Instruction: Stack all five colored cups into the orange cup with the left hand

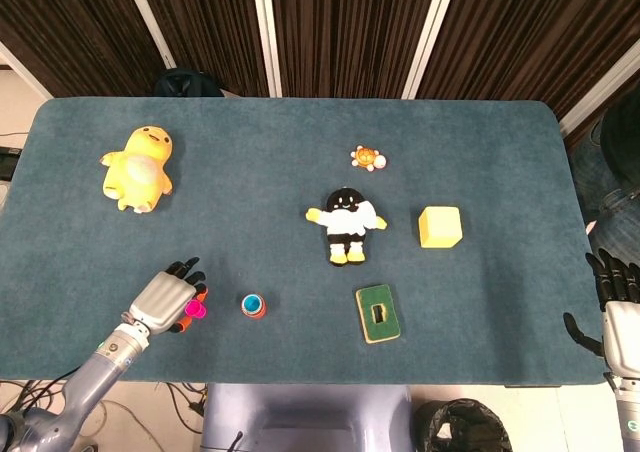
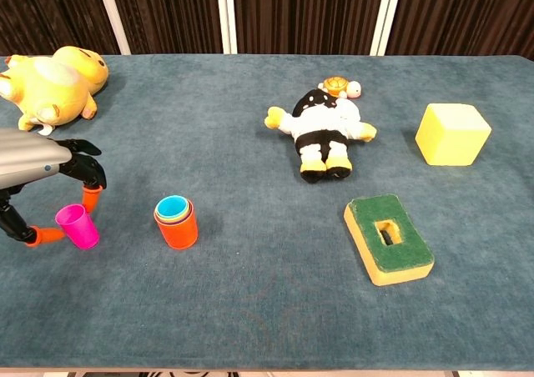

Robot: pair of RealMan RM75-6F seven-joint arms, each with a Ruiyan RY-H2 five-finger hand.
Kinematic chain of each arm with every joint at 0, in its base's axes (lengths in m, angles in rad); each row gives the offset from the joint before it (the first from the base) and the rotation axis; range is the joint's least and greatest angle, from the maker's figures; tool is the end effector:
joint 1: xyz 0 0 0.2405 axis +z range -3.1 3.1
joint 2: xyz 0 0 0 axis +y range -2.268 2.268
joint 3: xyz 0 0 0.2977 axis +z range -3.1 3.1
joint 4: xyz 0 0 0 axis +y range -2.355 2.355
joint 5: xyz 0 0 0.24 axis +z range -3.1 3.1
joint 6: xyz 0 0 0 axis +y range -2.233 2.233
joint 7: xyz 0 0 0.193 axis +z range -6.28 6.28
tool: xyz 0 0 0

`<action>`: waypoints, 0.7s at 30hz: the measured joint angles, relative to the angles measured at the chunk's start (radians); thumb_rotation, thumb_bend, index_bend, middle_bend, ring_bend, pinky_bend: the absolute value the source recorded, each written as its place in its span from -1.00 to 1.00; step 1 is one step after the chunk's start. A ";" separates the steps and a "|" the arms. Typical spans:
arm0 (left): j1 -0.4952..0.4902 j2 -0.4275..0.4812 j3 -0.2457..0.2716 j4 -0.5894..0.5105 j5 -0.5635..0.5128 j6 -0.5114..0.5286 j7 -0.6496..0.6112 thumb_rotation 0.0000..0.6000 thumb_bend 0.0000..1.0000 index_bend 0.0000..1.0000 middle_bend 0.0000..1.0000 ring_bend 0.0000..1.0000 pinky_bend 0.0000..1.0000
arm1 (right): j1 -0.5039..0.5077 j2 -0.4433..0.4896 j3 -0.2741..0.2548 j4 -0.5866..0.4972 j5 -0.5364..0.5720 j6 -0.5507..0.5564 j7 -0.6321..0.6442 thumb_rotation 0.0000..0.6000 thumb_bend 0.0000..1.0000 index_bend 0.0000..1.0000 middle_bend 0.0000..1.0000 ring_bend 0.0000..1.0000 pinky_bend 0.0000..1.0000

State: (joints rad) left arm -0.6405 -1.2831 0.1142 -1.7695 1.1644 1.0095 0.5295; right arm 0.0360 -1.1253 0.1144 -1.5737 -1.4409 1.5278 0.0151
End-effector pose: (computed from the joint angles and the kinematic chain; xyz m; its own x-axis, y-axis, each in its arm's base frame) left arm -0.2429 0.3174 -0.0249 0.6820 0.3717 0.6299 0.7249 -0.4579 -0.5146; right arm -0.3793 -0.2321 0.1763 0.4056 0.0883 0.9098 -0.9127 0.0945 0.3977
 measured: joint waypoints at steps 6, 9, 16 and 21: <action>0.005 0.002 -0.007 -0.004 0.005 0.000 0.001 1.00 -0.41 -0.05 -0.52 -1.00 -0.70 | -0.001 0.001 0.001 0.002 0.002 0.001 0.004 1.00 -0.25 -0.86 -0.91 -0.86 -0.93; 0.008 0.008 -0.011 -0.011 0.010 0.003 -0.001 1.00 -0.38 -0.04 -0.51 -1.00 -0.70 | -0.001 0.002 0.000 0.000 -0.001 0.002 0.005 1.00 -0.25 -0.86 -0.91 -0.86 -0.93; 0.012 0.033 -0.027 -0.047 0.043 0.025 -0.018 1.00 -0.38 -0.04 -0.51 -1.00 -0.70 | -0.001 0.003 0.000 -0.002 -0.001 0.002 0.004 1.00 -0.25 -0.86 -0.91 -0.86 -0.93; 0.008 0.058 -0.061 -0.100 0.086 0.048 -0.033 1.00 -0.38 -0.04 -0.51 -1.00 -0.70 | 0.001 0.000 -0.002 -0.001 -0.001 -0.002 -0.001 1.00 -0.25 -0.86 -0.91 -0.86 -0.93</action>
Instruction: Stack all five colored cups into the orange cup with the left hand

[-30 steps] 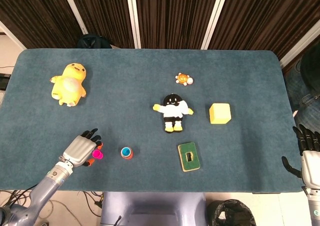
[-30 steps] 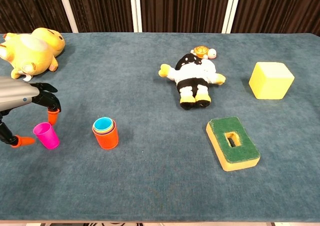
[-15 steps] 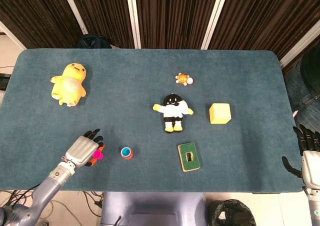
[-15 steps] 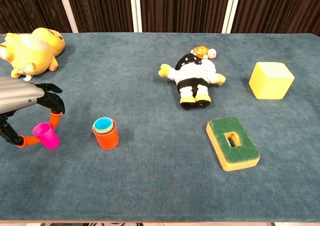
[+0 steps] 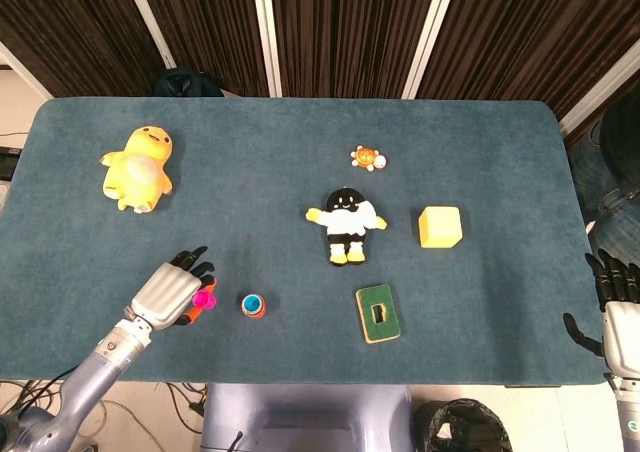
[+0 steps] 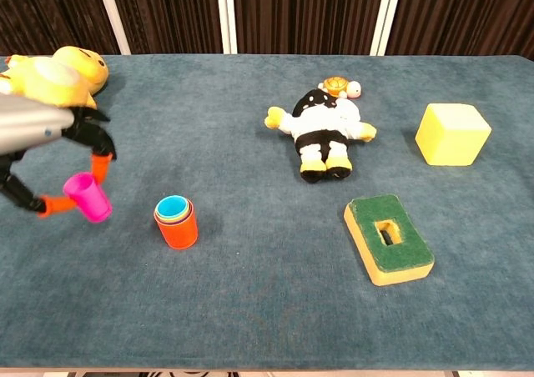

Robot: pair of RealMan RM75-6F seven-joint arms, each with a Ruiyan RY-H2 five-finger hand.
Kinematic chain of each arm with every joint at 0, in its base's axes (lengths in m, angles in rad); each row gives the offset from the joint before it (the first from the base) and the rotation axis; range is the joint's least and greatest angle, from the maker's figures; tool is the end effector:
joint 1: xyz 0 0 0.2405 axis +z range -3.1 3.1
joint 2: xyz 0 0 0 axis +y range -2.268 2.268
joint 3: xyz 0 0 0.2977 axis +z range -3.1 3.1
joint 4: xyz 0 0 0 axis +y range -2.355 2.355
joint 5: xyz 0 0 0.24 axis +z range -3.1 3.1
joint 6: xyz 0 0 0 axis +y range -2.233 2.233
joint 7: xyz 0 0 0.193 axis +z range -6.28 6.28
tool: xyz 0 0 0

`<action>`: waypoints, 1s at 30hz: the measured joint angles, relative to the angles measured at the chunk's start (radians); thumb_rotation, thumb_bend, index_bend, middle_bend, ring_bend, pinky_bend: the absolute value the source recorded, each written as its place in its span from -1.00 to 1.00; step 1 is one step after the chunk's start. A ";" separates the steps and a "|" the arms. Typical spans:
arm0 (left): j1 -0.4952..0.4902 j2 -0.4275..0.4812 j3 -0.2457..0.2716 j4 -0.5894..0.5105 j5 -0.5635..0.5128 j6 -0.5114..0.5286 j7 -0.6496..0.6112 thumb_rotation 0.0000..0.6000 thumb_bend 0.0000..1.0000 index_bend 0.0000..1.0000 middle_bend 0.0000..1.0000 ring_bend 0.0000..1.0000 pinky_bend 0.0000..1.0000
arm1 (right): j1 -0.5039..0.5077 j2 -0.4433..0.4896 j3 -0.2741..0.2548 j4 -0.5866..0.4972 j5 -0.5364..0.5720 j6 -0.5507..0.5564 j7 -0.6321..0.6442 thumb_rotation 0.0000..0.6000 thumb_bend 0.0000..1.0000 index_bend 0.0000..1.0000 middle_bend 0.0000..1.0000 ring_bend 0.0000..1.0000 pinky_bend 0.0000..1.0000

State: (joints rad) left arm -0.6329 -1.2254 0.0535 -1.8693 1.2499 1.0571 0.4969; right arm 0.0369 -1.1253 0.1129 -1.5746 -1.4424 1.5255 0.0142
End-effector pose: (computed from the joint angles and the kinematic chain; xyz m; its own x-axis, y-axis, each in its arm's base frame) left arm -0.1998 0.3219 0.0017 0.6321 0.2849 0.7206 0.7433 -0.4858 -0.4599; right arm -0.3790 -0.2322 0.1753 0.4055 0.0847 0.9102 -0.9127 0.0922 0.3981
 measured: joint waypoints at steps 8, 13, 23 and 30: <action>-0.037 -0.012 -0.057 -0.045 0.007 -0.005 0.036 1.00 -0.38 -0.04 -0.51 -1.00 -0.70 | -0.001 0.001 0.001 -0.001 0.001 0.004 0.001 1.00 -0.25 -0.86 -0.91 -0.86 -0.93; -0.061 -0.038 -0.076 -0.055 -0.036 -0.026 0.081 1.00 -0.38 -0.04 -0.51 -1.00 -0.70 | -0.003 0.003 0.003 0.001 0.004 0.005 0.008 1.00 -0.25 -0.86 -0.91 -0.86 -0.93; -0.088 -0.078 -0.087 -0.053 -0.092 -0.047 0.136 1.00 -0.38 -0.05 -0.51 -1.00 -0.70 | -0.003 0.004 0.005 0.002 0.005 0.006 0.011 1.00 -0.25 -0.86 -0.91 -0.86 -0.93; -0.094 -0.088 -0.087 -0.051 -0.101 -0.049 0.139 1.00 -0.38 -0.05 -0.51 -1.00 -0.70 | -0.003 0.005 0.004 0.002 0.004 0.005 0.011 1.00 -0.25 -0.86 -0.91 -0.86 -0.93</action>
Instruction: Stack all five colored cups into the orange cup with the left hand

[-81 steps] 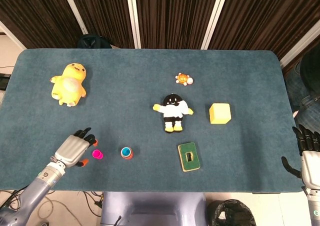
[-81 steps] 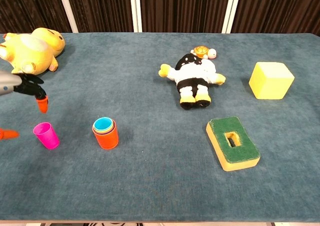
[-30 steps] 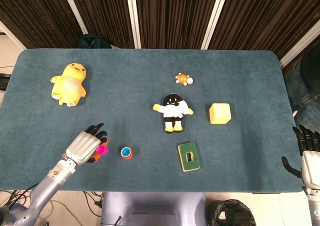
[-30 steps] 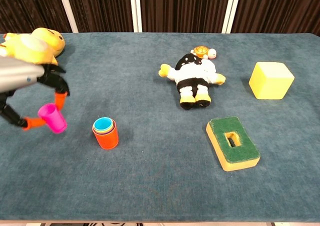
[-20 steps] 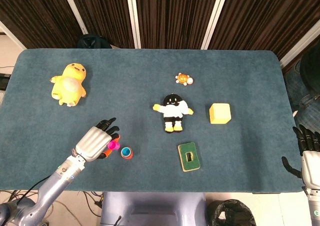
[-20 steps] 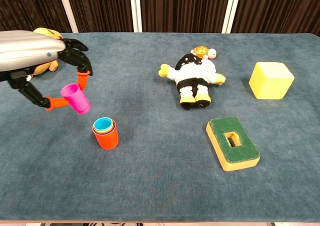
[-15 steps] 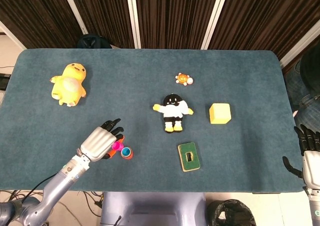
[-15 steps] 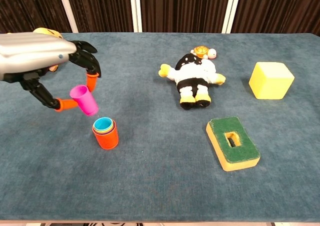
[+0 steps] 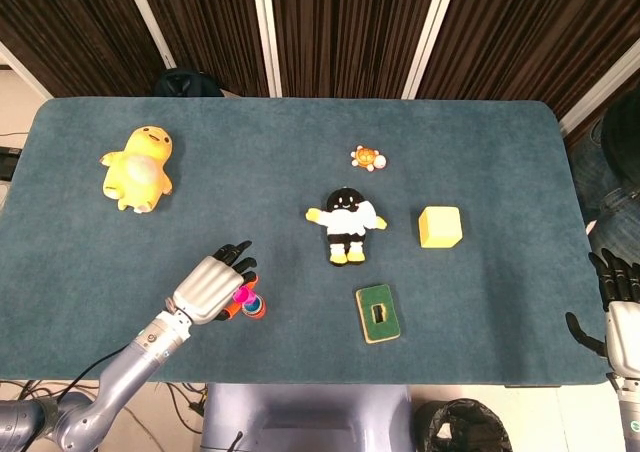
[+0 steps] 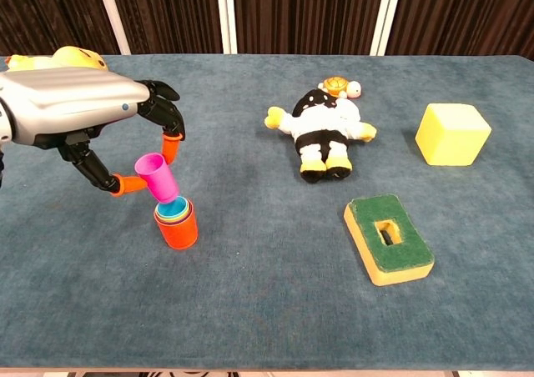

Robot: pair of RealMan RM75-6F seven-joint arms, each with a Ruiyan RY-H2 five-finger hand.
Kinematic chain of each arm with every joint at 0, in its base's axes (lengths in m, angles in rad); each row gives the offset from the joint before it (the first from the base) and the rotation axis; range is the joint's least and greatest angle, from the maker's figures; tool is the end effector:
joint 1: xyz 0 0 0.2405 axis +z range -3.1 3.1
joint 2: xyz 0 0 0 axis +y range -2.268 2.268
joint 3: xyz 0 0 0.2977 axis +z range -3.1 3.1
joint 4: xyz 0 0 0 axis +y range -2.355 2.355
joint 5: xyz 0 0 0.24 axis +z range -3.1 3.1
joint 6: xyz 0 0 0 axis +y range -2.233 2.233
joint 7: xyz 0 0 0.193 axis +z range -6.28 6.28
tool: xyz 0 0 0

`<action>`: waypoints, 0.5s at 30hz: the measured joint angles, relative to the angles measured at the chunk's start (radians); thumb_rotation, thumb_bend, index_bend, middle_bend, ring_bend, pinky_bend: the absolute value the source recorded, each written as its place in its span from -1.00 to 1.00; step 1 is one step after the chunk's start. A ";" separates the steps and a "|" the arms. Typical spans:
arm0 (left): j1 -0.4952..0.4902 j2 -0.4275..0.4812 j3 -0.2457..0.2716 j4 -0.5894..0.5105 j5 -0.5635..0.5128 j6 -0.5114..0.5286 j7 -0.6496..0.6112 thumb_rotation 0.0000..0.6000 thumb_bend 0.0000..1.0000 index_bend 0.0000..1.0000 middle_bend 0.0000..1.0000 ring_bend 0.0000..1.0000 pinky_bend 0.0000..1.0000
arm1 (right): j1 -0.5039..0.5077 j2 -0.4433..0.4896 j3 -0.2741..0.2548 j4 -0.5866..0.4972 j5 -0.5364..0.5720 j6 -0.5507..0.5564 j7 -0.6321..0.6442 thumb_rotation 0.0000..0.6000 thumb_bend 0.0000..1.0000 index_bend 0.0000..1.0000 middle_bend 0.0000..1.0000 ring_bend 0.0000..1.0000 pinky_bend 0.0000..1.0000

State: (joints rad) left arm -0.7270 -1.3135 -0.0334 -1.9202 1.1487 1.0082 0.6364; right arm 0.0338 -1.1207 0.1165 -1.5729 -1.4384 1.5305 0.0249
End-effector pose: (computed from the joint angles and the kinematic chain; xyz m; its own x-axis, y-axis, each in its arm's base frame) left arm -0.1337 0.3336 -0.0264 0.6345 0.2505 0.7312 0.7080 -0.5680 -0.4198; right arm -0.3803 -0.2317 0.1792 0.4016 0.0933 0.9110 -0.9143 0.0981 0.3930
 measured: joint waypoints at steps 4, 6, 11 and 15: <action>-0.004 -0.005 0.005 0.003 -0.004 -0.006 0.004 1.00 -0.38 -0.07 -0.51 -1.00 -0.70 | -0.001 0.001 0.002 0.000 0.003 0.001 0.002 1.00 -0.25 -0.86 -0.91 -0.86 -0.93; -0.006 -0.010 0.005 0.005 -0.006 -0.008 0.005 1.00 -0.38 -0.08 -0.51 -1.00 -0.70 | -0.001 0.002 0.002 0.000 0.003 0.002 0.004 1.00 -0.25 -0.86 -0.91 -0.86 -0.93; -0.014 -0.021 0.006 0.008 -0.008 -0.016 0.005 1.00 -0.39 -0.10 -0.51 -1.00 -0.70 | -0.002 0.003 0.003 0.000 0.004 0.002 0.006 1.00 -0.25 -0.86 -0.91 -0.86 -0.93; -0.019 -0.029 0.007 0.014 -0.016 -0.019 0.011 1.00 -0.39 -0.10 -0.51 -1.00 -0.70 | -0.003 0.005 0.004 0.001 0.004 0.004 0.011 1.00 -0.25 -0.86 -0.91 -0.86 -0.93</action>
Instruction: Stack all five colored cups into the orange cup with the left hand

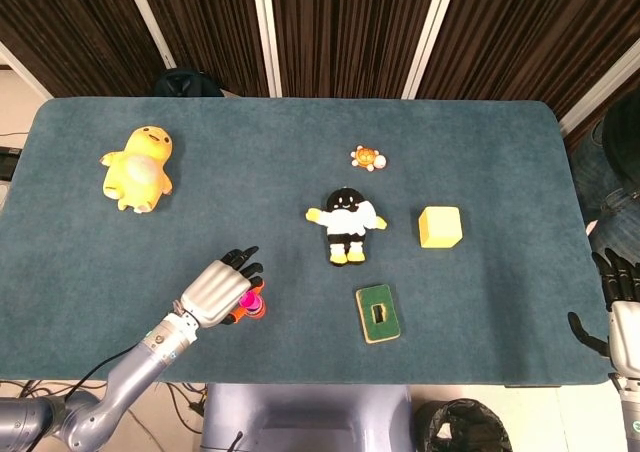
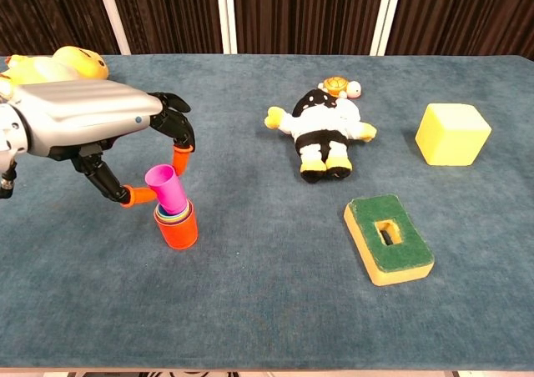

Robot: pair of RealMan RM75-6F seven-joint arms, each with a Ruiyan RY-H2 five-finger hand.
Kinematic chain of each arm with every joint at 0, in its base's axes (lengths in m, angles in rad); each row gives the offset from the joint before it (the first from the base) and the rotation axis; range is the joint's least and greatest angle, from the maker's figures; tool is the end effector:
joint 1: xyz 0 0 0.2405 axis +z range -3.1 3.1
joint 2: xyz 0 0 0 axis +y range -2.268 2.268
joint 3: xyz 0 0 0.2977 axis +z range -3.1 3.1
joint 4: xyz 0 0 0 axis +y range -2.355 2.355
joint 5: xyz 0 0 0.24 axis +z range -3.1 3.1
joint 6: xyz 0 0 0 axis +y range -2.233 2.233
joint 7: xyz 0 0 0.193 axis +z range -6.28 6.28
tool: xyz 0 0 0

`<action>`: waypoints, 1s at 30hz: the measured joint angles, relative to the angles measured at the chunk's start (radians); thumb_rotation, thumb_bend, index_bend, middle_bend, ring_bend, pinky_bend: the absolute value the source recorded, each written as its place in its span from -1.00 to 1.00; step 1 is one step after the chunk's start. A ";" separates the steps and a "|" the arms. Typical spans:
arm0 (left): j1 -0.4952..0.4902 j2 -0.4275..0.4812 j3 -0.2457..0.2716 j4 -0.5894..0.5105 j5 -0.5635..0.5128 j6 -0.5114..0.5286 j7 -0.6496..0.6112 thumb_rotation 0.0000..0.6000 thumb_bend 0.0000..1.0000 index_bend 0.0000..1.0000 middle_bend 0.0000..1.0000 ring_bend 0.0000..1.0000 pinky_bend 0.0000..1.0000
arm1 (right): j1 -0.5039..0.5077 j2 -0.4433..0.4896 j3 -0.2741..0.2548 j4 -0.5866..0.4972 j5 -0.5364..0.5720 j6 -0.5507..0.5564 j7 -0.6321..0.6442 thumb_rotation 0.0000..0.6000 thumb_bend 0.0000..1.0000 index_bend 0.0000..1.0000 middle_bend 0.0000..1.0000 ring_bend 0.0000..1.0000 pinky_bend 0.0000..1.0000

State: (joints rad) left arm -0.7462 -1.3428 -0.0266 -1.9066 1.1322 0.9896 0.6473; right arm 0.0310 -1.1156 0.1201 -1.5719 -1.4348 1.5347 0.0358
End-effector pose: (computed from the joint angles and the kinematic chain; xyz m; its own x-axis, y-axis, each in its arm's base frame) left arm -0.1295 0.3312 -0.0396 0.6423 0.2675 0.7182 0.6998 -0.5869 -0.4072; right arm -0.3814 -0.2312 0.1831 0.3973 0.1014 0.9121 -0.9160 0.1030 0.3876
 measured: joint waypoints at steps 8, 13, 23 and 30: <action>-0.008 -0.004 0.009 0.001 -0.029 -0.004 0.027 1.00 -0.46 -0.21 -0.54 -1.00 -0.71 | -0.001 0.002 0.000 -0.001 -0.001 0.001 0.004 1.00 -0.25 -0.86 -0.91 -0.86 -0.93; -0.014 -0.006 0.011 0.000 -0.047 -0.001 0.045 1.00 -0.46 -0.33 -0.54 -1.00 -0.71 | -0.001 0.003 -0.001 -0.002 -0.001 0.000 0.003 1.00 -0.25 -0.86 -0.91 -0.86 -0.93; -0.007 0.010 0.005 -0.023 -0.021 0.037 0.027 1.00 -0.46 -0.43 -0.56 -1.00 -0.71 | -0.002 0.003 0.000 -0.002 0.000 0.001 0.003 1.00 -0.25 -0.86 -0.91 -0.86 -0.93; 0.108 0.043 0.038 -0.043 0.119 0.231 -0.049 1.00 -0.48 -0.48 -0.66 -1.00 -0.74 | -0.003 0.006 -0.002 -0.005 -0.005 0.003 0.004 1.00 -0.25 -0.86 -0.91 -0.86 -0.93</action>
State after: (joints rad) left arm -0.6377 -1.2999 0.0111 -1.9501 1.2510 1.2210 0.5987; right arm 0.0281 -1.1099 0.1181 -1.5772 -1.4397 1.5380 0.0402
